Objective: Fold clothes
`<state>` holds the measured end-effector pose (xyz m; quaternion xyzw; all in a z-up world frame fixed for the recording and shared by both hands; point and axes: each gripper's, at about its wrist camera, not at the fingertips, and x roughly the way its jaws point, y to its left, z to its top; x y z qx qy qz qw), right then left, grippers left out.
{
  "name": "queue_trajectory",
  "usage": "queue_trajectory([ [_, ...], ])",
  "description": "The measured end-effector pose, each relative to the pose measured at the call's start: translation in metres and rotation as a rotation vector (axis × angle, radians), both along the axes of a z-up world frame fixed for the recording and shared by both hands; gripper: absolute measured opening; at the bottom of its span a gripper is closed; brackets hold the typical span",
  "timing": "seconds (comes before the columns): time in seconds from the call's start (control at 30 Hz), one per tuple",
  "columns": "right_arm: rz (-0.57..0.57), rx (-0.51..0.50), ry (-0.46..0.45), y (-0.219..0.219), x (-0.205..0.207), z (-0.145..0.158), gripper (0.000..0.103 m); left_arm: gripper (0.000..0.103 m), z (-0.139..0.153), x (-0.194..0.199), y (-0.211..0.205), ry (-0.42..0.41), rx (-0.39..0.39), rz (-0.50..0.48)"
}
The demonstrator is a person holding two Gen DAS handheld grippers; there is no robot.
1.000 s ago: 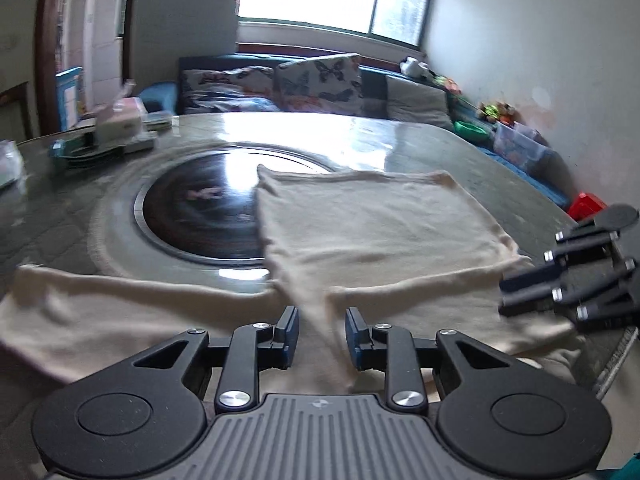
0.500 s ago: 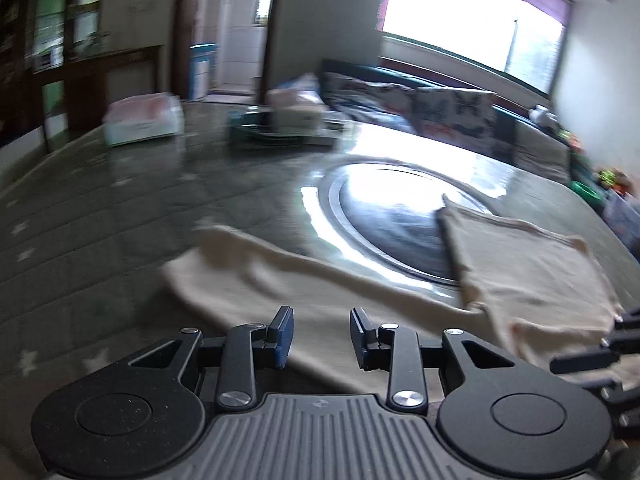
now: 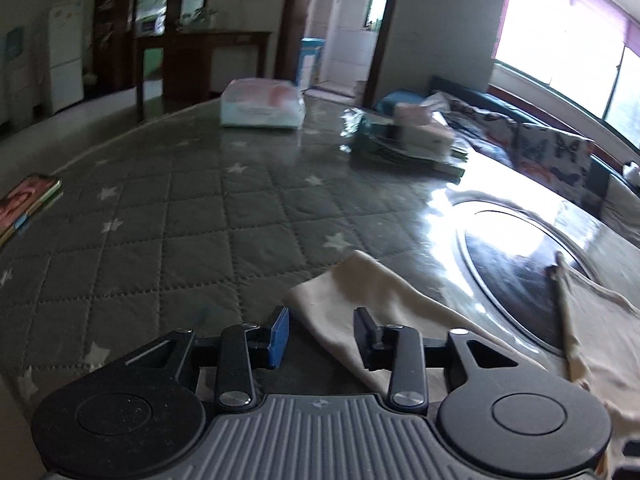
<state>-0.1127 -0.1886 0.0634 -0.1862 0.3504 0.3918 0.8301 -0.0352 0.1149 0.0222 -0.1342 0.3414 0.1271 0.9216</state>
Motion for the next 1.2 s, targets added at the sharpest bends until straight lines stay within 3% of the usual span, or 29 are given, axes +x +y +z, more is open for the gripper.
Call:
queue_trajectory([
  [0.1, -0.014, 0.008, -0.007, -0.005, 0.000, 0.003, 0.020, 0.025, -0.002, 0.004, 0.002, -0.003, -0.012, 0.012],
  [0.17, -0.027, 0.016, -0.012, -0.011, -0.002, 0.006, 0.020, 0.009, -0.002, 0.005, 0.002, -0.009, -0.013, 0.011],
  [0.33, -0.067, 0.033, -0.024, -0.026, -0.005, 0.011, 0.020, 0.005, 0.018, -0.006, -0.010, -0.106, -0.020, -0.048],
  [0.5, -0.145, 0.058, -0.033, -0.054, -0.008, 0.017, 0.020, 0.005, 0.063, -0.024, -0.052, -0.242, -0.030, -0.238],
  [0.73, -0.285, 0.110, -0.047, -0.100, -0.012, 0.024, 0.020, 0.005, 0.101, -0.047, -0.146, -0.350, -0.071, -0.609],
  [0.83, -0.358, 0.128, -0.057, -0.125, -0.017, 0.027, 0.020, 0.005, 0.101, -0.054, -0.185, -0.359, -0.085, -0.759],
  [1.2, -0.531, 0.182, -0.024, -0.181, -0.030, 0.021, 0.020, 0.009, 0.054, -0.057, -0.271, -0.187, -0.074, -1.056],
])
